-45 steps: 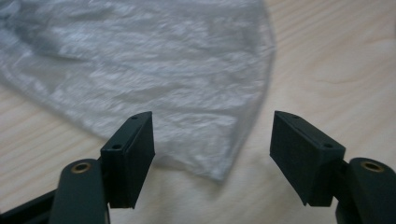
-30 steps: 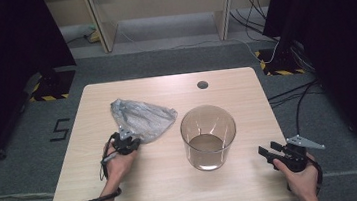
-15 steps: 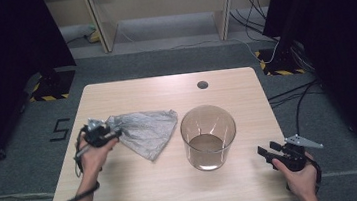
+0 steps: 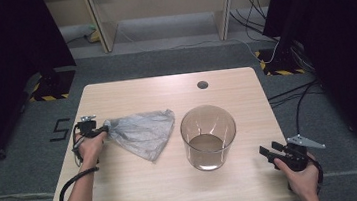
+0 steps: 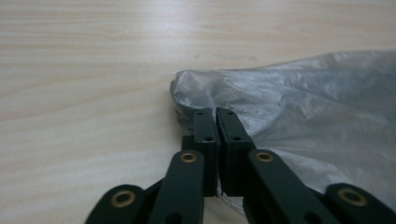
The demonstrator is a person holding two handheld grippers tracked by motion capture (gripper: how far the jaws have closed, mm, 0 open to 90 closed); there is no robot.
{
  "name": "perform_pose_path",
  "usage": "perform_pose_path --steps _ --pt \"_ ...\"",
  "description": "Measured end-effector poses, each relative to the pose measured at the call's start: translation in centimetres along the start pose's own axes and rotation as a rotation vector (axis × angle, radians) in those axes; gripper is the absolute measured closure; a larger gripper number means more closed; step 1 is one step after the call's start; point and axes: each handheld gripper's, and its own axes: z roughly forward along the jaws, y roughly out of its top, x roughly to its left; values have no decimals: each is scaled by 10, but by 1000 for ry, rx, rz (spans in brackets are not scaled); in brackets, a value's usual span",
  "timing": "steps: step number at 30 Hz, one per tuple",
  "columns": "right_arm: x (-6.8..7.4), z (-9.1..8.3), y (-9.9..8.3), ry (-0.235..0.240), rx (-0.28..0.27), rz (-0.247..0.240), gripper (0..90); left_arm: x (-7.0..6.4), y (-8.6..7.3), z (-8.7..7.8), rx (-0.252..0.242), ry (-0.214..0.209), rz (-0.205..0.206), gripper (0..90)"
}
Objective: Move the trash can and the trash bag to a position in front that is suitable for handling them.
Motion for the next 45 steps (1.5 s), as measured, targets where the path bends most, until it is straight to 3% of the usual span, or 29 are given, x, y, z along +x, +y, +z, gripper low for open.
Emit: perform_pose_path --steps 3,6,7,8,10,11,12,14,15,17,19,20,22,25,28,31,33,35,38,40,42,43,45 --pt "1 -1 0 0 -2 -7 360 -3 -21 -24 -35 -2 3 893" --pt "2 -2 1 -2 -3 -8 358 -12 -52 -58 -64 -29 -30 860" --pt "2 -2 1 -3 -1 -9 358 -17 -63 -69 -55 -67 -36 802" --pt "2 -2 1 -3 0 -10 357 -29 -80 -85 -17 -141 -15 769" --pt "2 -1 1 0 2 -10 353 -46 -97 -100 22 -228 43 736" --pt "2 -2 1 0 1 -10 352 -57 -107 -109 69 -301 77 716" --pt "3 -2 1 1 0 -11 352 -66 -115 -117 83 -363 98 700" --pt "4 -2 1 1 -3 -10 351 -80 -121 -131 96 -449 130 661" --pt "4 -2 2 1 -5 -11 351 -82 -120 -136 85 -462 142 647" --pt "5 -2 2 2 -6 -13 351 -80 -105 -144 5 -424 154 618" --pt "5 -1 2 4 -3 -13 350 -69 -85 -134 -58 -341 168 586" --pt "5 -1 1 2 0 -12 351 -62 -75 -124 -63 -300 165 570" --pt "4 0 2 5 3 -11 350 -52 -55 -96 -32 -272 197 542" --pt "4 0 2 3 -3 -5 349 -50 -36 -51 98 -350 189 475" --pt "2 -1 1 -2 -7 1 349 -53 -30 -27 183 -334 216 509" --pt "0 -3 0 -5 -10 5 349 -57 -33 -29 220 -333 234 698" --pt "-2 -3 -1 -5 -8 6 349 -54 -37 -37 228 -274 224 857" --pt "-2 -2 -1 -3 -6 4 349 -44 -44 -46 208 -174 177 893" --pt "0 -3 0 -1 -6 -6 349 -28 -60 -63 157 -48 39 894" --pt "2 -2 0 0 -2 -11 349 -27 -74 -75 131 -52 -45 893" --pt "3 -2 0 2 -1 -11 349 -36 -88 -86 108 -79 -83 873" --pt "3 -1 0 1 -1 -13 349 -42 -93 -89 112 -107 -79 823" --pt "3 -1 0 1 -1 -13 349 -63 -106 -99 122 -209 -84 754"
